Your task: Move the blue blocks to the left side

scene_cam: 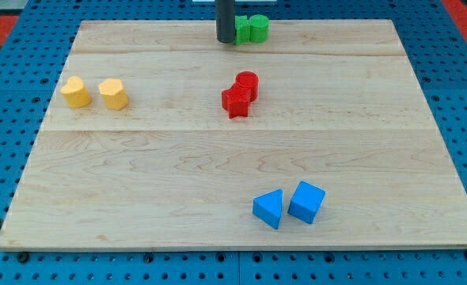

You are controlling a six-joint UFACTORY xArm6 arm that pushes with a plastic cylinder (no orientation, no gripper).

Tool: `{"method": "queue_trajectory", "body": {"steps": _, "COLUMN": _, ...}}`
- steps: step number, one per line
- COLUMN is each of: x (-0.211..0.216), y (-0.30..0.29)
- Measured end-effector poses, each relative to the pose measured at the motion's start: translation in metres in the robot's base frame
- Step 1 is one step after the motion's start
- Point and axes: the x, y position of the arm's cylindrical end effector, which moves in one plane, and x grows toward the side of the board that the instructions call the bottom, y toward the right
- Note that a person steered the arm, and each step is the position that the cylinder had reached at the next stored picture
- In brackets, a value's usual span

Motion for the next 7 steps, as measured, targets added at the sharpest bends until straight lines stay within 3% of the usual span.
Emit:
{"method": "queue_trajectory", "body": {"steps": 2, "x": 0.000, "y": 0.003}}
{"method": "queue_trajectory", "body": {"steps": 4, "x": 0.023, "y": 0.061}}
{"method": "queue_trajectory", "body": {"steps": 5, "x": 0.070, "y": 0.094}}
{"method": "queue_trajectory", "body": {"steps": 6, "x": 0.192, "y": 0.155}}
{"method": "queue_trajectory", "body": {"steps": 7, "x": 0.303, "y": 0.159}}
